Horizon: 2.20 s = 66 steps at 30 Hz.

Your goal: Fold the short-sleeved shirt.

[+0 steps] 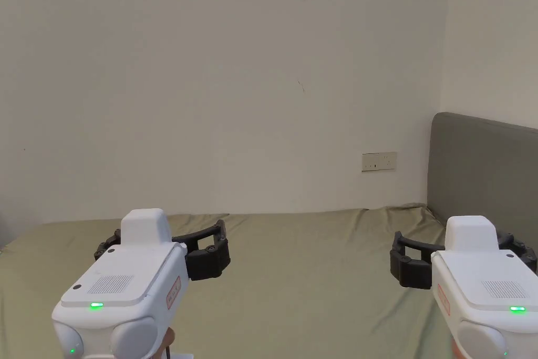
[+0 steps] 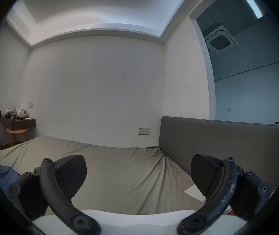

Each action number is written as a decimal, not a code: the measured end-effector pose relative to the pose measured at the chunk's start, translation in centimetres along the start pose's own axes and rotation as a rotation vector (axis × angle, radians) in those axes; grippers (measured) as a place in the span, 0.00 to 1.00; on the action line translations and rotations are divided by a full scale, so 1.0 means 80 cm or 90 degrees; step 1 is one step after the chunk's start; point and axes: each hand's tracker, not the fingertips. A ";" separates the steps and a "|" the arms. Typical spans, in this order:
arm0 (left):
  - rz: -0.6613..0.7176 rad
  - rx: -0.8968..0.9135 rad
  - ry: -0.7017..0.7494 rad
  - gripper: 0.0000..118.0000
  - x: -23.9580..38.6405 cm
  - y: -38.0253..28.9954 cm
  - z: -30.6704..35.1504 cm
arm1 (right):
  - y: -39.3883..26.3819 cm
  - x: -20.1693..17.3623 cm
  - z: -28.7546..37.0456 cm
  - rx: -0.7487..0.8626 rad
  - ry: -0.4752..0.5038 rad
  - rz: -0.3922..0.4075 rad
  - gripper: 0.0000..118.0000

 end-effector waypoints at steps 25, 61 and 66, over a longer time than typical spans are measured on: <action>-0.050 -0.008 0.170 0.00 -0.096 0.016 0.077 | 0.011 -0.080 0.009 -0.018 0.120 -0.045 0.01; 0.155 -0.354 0.330 0.00 -0.465 -0.147 0.112 | -0.057 -0.489 -0.037 -0.133 0.481 -0.003 0.01; 0.236 -0.502 0.260 0.00 -0.492 -0.255 -0.002 | -0.108 -0.491 -0.081 -0.188 0.436 0.018 0.01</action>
